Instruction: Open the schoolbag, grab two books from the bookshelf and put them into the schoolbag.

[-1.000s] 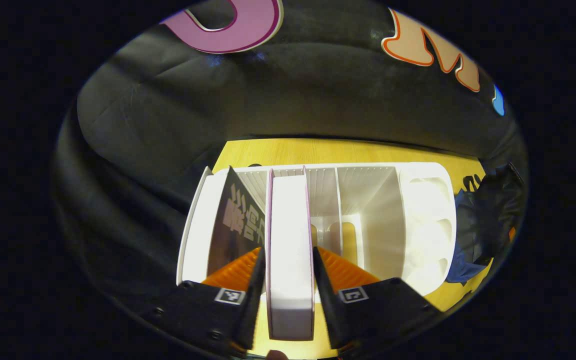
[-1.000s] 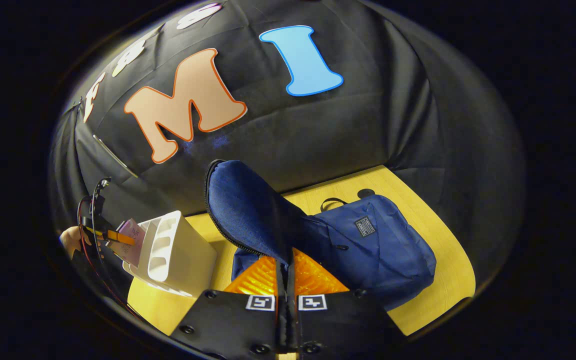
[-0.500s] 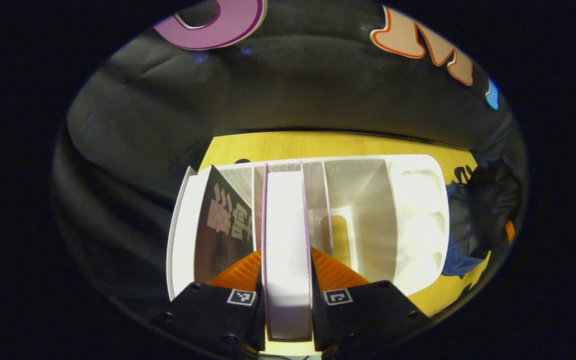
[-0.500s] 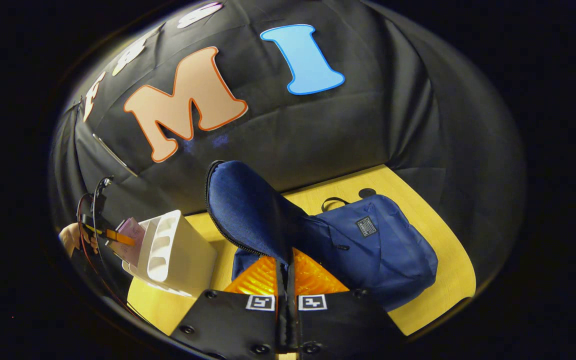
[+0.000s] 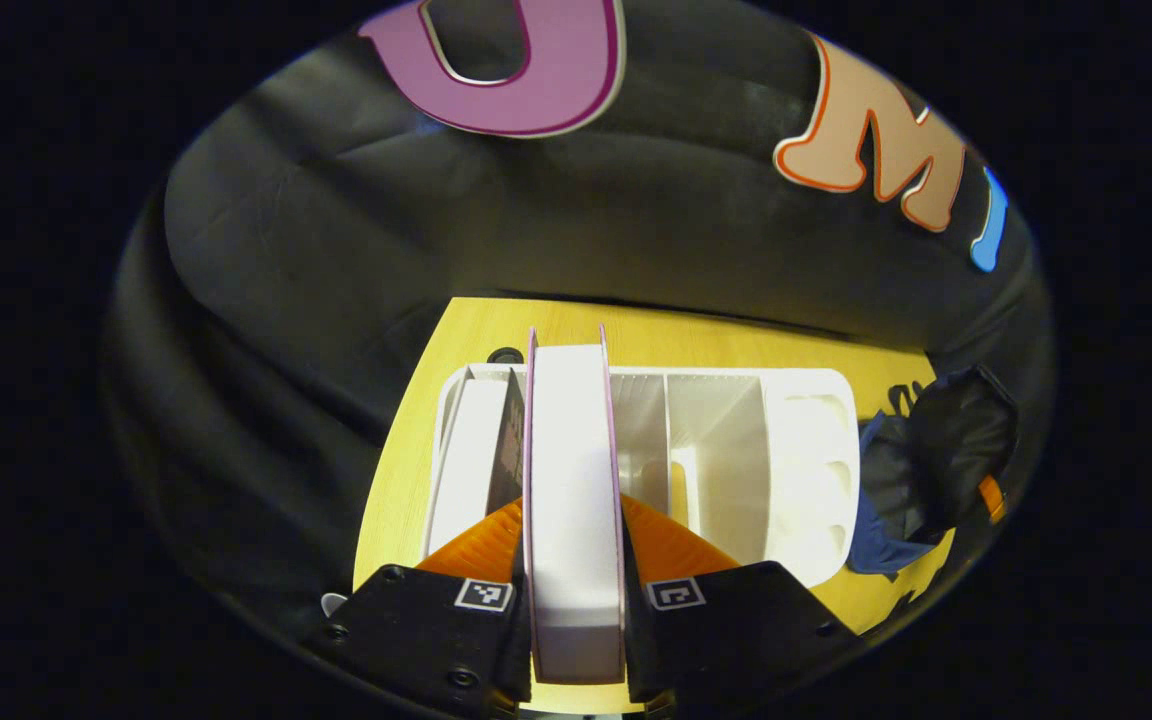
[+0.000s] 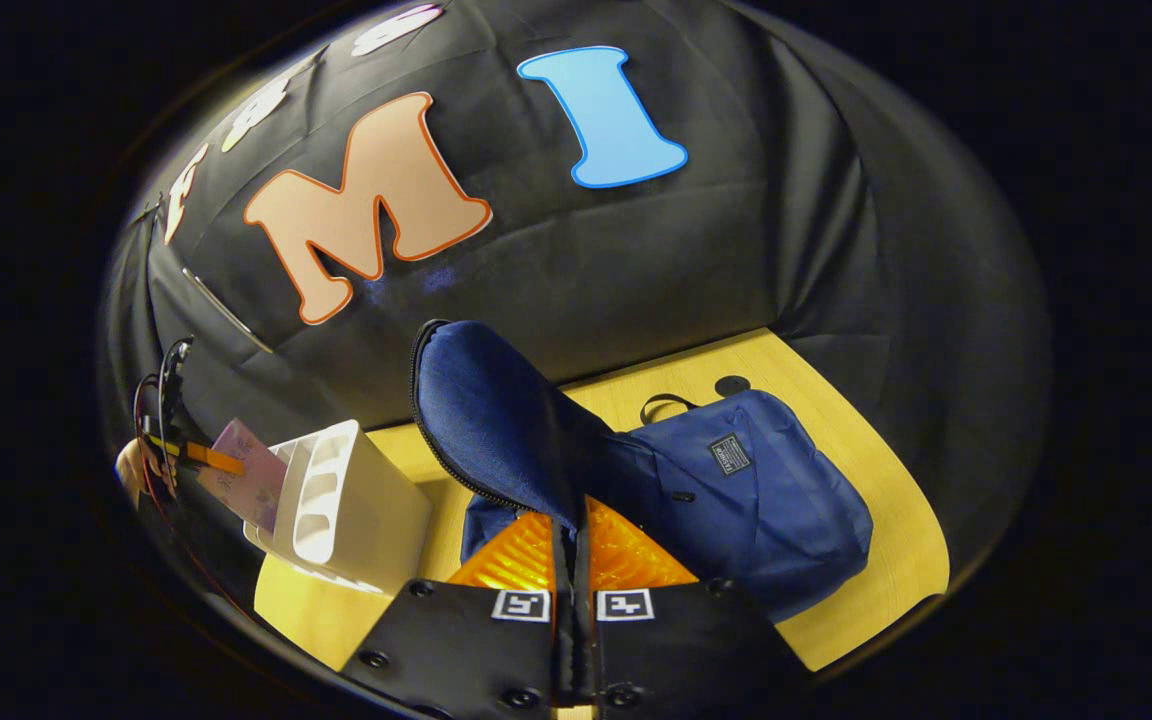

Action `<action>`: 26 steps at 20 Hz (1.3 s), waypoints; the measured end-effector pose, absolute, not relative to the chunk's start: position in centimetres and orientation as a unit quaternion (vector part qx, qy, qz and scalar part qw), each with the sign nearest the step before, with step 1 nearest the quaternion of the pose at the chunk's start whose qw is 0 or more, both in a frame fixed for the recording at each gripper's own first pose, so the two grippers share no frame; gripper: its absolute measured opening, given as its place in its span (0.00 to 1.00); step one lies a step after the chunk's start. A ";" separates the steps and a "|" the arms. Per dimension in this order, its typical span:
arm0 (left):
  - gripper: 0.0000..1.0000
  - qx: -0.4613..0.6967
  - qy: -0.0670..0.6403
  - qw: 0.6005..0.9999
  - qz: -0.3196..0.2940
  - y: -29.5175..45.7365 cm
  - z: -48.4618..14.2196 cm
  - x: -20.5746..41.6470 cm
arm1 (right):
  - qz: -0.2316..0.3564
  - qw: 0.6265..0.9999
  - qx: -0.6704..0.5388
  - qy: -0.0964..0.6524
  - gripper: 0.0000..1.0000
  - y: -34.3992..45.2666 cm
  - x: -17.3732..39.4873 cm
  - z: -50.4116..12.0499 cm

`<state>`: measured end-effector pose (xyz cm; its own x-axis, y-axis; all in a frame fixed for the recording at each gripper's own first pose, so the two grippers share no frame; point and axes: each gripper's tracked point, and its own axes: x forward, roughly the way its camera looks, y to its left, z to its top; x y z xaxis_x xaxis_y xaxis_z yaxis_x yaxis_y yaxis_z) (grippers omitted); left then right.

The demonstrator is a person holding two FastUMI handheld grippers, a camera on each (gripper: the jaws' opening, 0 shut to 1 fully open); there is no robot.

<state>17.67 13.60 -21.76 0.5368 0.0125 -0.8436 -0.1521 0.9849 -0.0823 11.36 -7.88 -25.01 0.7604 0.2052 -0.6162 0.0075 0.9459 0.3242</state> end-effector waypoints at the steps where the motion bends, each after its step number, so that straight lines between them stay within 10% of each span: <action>1: 0.34 -0.076 0.474 0.876 0.045 13.8 -21.1 17.7 | 0.054 0.925 0.154 0.342 0.05 -7.8 11.4 -25.1; 15: 0.31 -0.263 0.348 0.900 -0.014 11.1 -9.7 18.7 | 0.052 0.924 0.169 0.338 0.02 -7.9 11.4 -24.9; 26: 0.32 -0.486 0.322 0.810 -0.067 3.0 -12.2 18.4 | 0.039 0.924 0.195 0.327 0.04 -9.7 10.7 -23.7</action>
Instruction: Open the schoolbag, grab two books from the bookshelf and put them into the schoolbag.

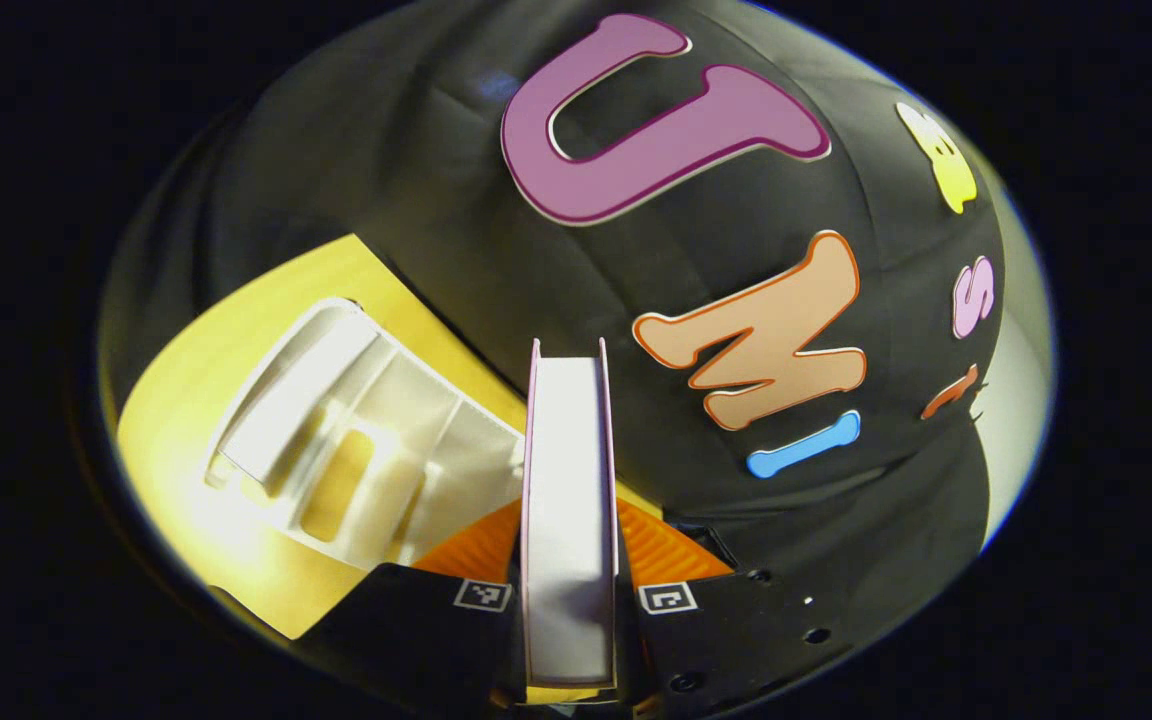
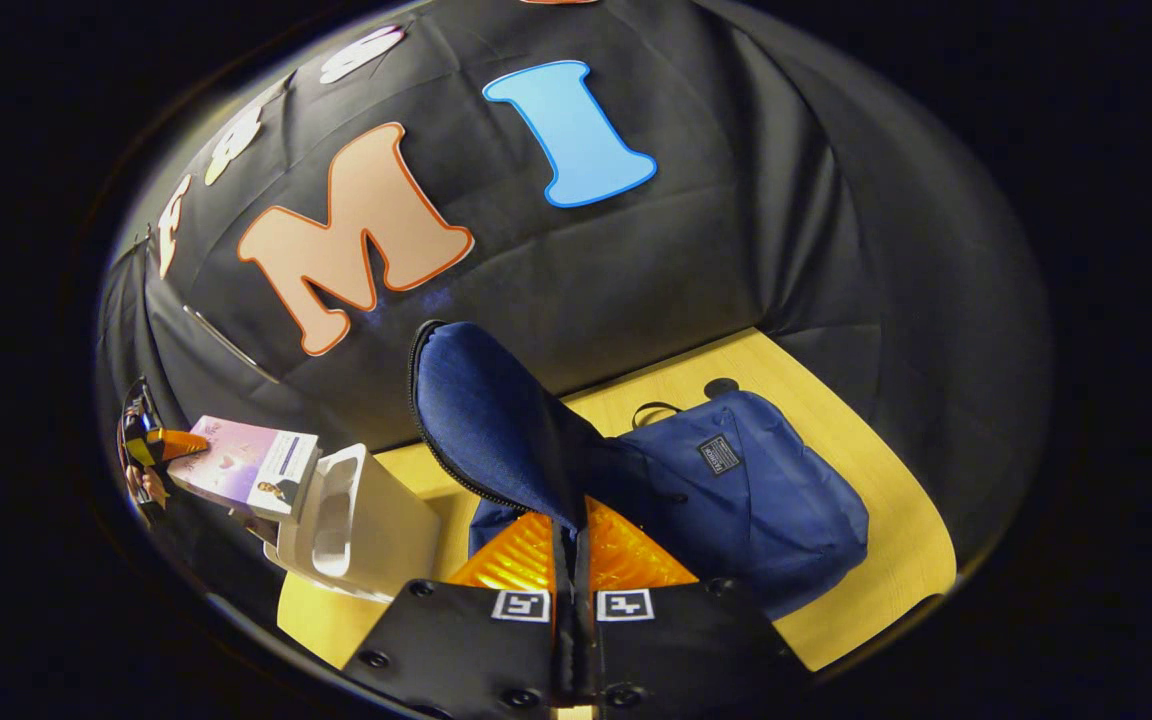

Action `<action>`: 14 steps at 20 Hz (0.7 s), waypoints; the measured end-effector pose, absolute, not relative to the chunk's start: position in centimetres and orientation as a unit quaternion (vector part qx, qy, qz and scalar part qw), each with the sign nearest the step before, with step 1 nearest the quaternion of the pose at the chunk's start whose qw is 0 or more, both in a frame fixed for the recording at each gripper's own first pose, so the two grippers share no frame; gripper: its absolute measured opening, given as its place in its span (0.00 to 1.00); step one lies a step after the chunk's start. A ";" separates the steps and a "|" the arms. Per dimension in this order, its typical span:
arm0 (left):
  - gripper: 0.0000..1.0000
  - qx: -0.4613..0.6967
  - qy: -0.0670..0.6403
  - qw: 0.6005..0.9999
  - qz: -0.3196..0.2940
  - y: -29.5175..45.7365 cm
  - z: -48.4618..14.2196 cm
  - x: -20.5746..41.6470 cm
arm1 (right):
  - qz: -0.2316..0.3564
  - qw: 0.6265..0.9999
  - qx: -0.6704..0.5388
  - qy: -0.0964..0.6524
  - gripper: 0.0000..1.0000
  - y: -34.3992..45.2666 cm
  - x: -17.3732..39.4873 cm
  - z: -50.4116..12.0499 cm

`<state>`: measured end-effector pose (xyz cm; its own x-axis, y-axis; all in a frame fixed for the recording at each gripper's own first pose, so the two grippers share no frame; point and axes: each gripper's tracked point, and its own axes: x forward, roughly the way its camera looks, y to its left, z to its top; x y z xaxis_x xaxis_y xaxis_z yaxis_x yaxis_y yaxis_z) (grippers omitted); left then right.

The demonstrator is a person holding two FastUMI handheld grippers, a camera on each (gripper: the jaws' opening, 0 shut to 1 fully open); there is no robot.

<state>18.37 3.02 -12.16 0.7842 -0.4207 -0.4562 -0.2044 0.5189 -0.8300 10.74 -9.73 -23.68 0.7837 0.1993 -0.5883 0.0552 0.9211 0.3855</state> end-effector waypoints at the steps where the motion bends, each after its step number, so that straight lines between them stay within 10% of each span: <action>1: 0.31 -0.487 0.325 0.807 -0.069 2.0 -12.7 18.4 | 0.039 0.924 0.195 0.327 0.05 -9.6 10.8 -23.7; 14: 0.32 -0.492 0.389 0.763 -0.157 -17.7 -19.9 19.5 | 0.047 0.925 0.197 0.322 0.05 -9.9 10.8 -22.9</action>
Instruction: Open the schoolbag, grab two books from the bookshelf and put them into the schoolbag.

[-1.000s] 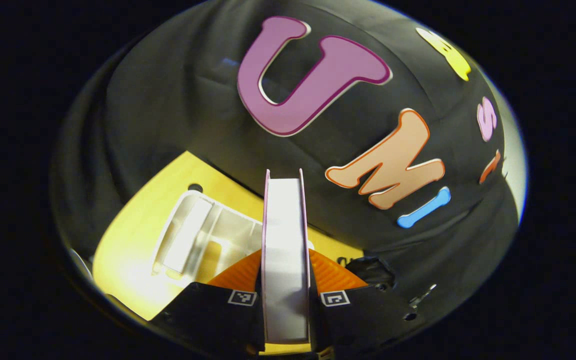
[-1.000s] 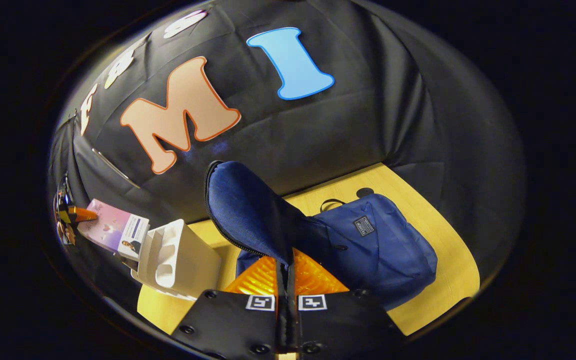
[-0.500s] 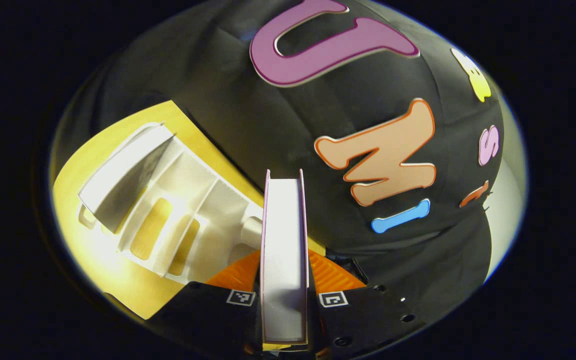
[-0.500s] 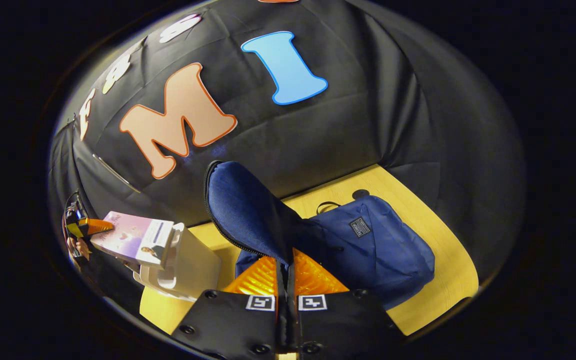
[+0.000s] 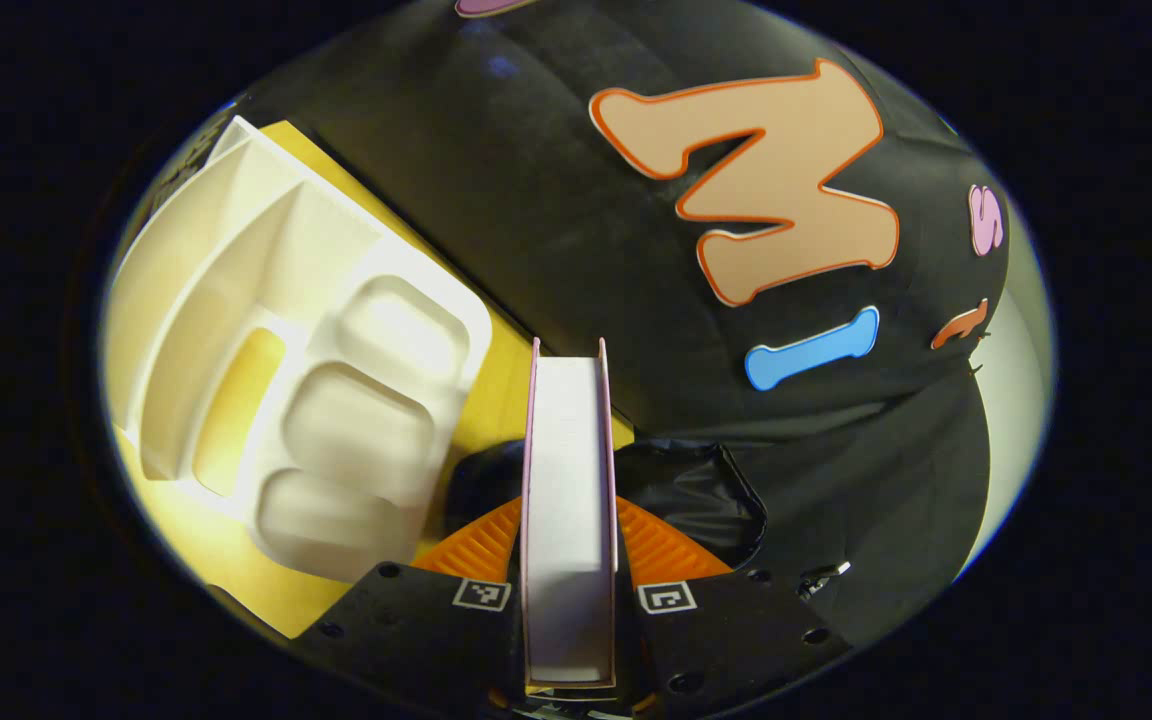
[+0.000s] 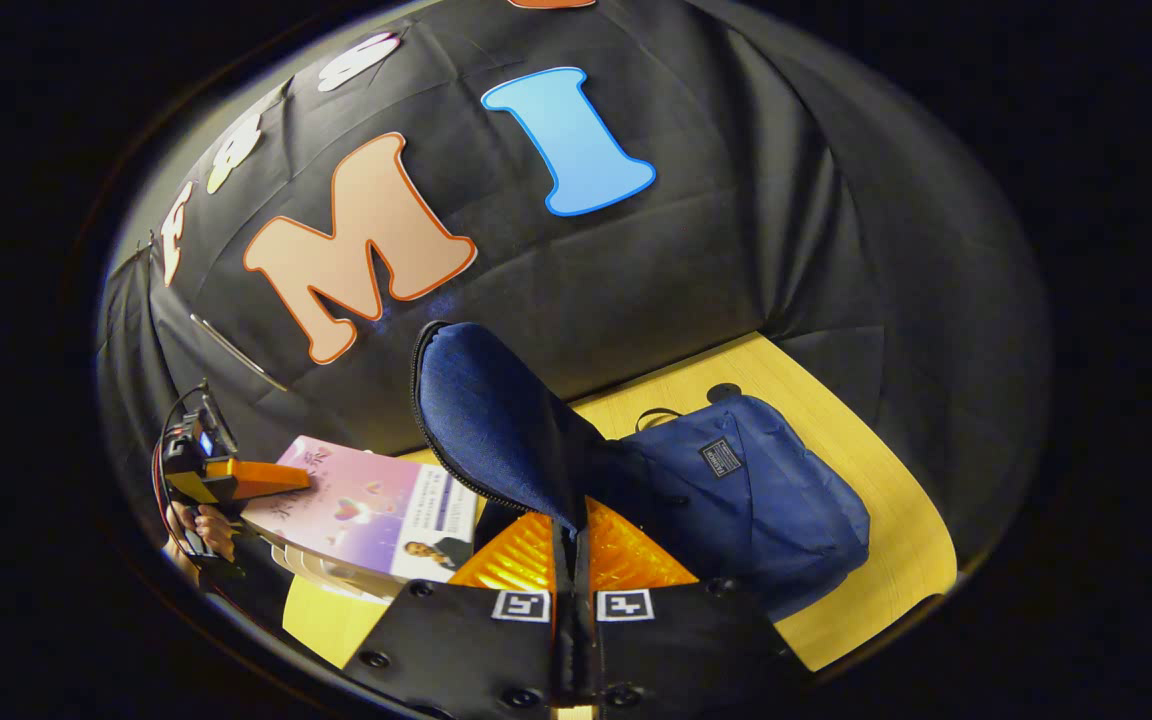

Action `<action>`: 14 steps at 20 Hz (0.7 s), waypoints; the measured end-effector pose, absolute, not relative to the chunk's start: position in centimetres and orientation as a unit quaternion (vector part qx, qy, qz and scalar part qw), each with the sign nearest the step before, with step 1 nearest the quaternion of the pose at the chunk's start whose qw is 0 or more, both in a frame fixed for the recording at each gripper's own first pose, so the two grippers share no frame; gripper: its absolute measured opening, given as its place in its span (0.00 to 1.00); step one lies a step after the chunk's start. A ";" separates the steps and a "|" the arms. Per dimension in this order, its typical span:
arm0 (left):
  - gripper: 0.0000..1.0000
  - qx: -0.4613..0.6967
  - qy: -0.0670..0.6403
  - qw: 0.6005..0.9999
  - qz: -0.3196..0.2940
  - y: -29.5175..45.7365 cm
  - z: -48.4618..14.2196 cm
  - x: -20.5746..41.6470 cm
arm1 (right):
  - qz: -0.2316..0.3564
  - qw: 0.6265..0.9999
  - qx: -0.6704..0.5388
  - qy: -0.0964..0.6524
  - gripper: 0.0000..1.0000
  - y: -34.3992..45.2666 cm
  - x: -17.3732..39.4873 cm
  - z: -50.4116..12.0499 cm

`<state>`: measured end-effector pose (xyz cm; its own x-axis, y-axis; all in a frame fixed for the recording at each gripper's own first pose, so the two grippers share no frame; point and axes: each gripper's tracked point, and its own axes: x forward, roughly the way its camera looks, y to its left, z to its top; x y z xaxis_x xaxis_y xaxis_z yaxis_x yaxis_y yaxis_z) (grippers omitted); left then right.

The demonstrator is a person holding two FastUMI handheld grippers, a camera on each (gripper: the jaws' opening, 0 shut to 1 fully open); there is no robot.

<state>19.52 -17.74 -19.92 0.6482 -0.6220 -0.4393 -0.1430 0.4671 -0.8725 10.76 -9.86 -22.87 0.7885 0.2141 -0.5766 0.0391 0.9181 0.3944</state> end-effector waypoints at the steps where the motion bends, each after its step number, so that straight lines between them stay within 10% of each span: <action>1: 0.32 -0.499 0.390 0.757 -0.158 -19.1 -20.2 19.7 | 0.048 0.925 0.196 0.321 0.05 -9.9 10.9 -22.7; 14: 0.32 -0.502 0.446 0.724 -0.159 -32.7 -27.0 21.5 | 0.058 0.928 0.207 0.304 0.04 -10.8 11.3 -21.4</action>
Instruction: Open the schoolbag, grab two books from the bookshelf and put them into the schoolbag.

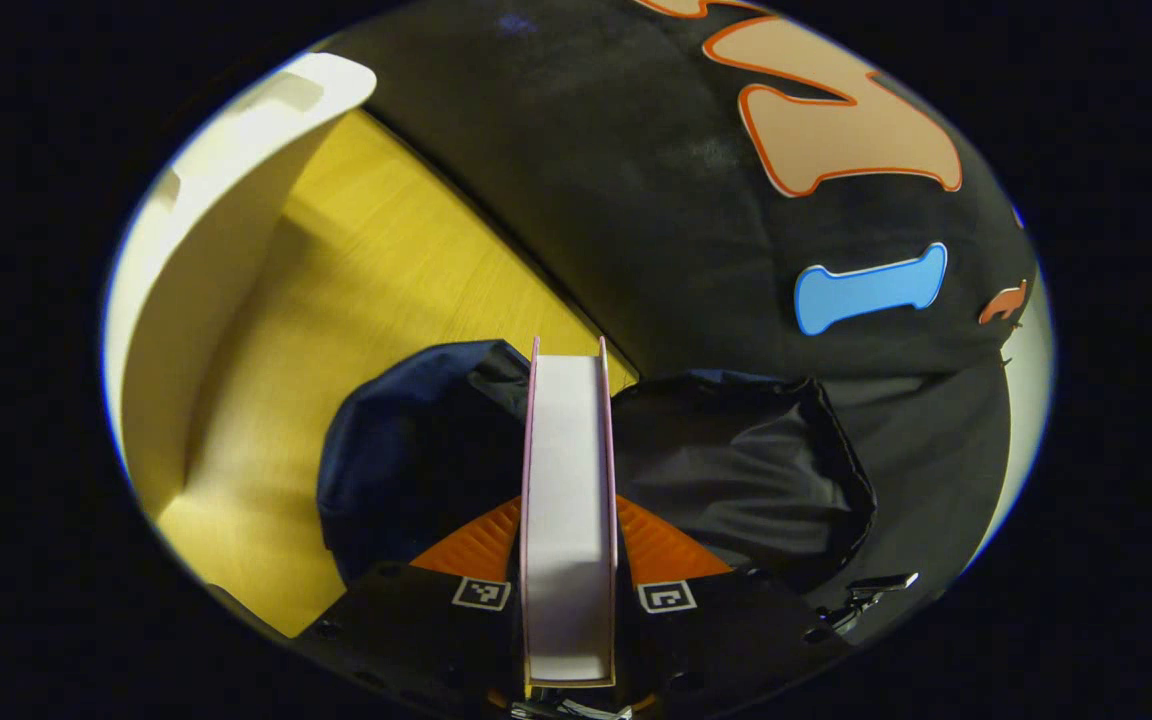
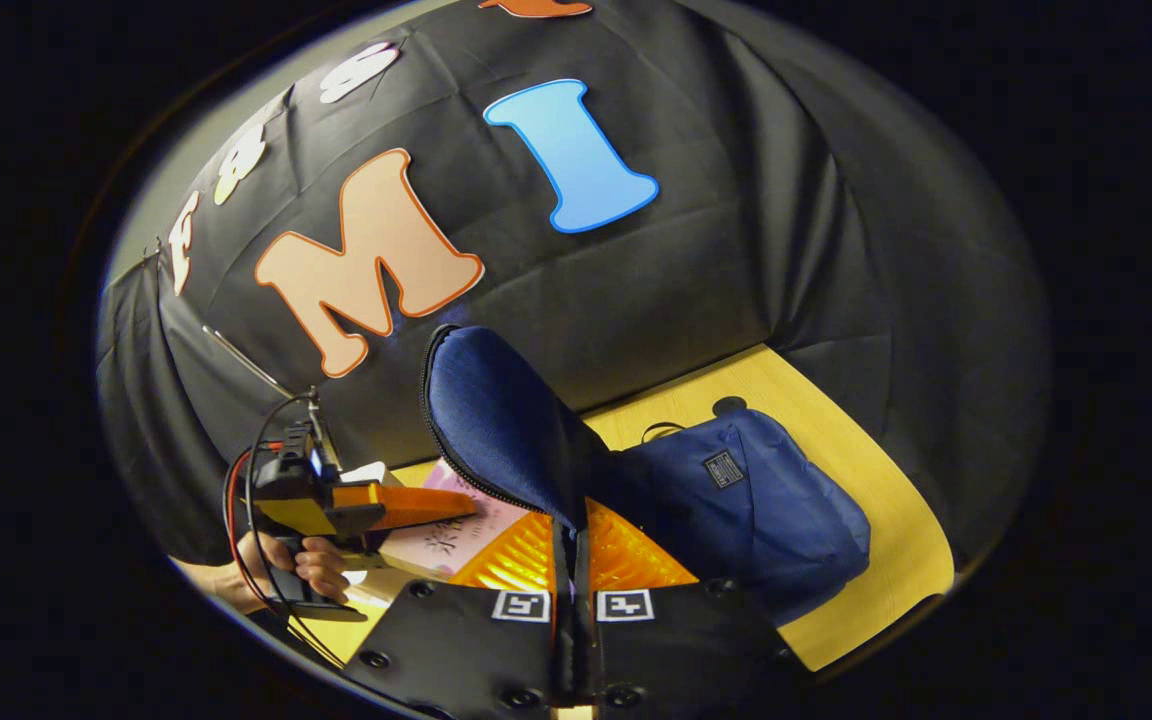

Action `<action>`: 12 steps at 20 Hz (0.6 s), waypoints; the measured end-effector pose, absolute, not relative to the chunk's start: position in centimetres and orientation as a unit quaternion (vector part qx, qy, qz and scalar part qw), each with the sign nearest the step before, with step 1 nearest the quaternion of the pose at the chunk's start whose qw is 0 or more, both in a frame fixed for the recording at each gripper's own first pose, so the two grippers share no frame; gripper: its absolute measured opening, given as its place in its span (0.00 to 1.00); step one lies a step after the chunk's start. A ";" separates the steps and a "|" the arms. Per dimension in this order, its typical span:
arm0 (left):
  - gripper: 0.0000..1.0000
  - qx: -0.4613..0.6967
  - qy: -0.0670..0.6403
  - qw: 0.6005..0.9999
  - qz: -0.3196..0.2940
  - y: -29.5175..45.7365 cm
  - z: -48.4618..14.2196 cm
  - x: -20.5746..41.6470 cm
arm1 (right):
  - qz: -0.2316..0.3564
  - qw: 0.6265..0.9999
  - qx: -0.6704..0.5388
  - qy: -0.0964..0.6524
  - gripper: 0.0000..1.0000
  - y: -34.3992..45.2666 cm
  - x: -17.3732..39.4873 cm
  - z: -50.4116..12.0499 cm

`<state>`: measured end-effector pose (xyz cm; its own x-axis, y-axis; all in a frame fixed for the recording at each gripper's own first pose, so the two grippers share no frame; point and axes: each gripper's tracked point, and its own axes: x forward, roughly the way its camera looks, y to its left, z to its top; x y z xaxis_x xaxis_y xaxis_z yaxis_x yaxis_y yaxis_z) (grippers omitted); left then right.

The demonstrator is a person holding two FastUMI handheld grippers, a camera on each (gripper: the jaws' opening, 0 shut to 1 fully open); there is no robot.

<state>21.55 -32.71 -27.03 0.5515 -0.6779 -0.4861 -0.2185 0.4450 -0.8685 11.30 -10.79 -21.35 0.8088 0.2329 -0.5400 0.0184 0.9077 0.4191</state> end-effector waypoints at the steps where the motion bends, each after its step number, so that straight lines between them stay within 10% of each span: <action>1: 0.34 -0.513 0.446 0.717 -0.154 -33.5 -27.3 21.7 | 0.058 0.929 0.209 0.300 0.04 -10.9 11.4 -21.1; 12: 0.32 -0.588 0.461 0.654 -0.120 -40.3 -30.5 21.7 | 0.071 0.930 0.222 0.283 0.04 -11.3 11.7 -20.1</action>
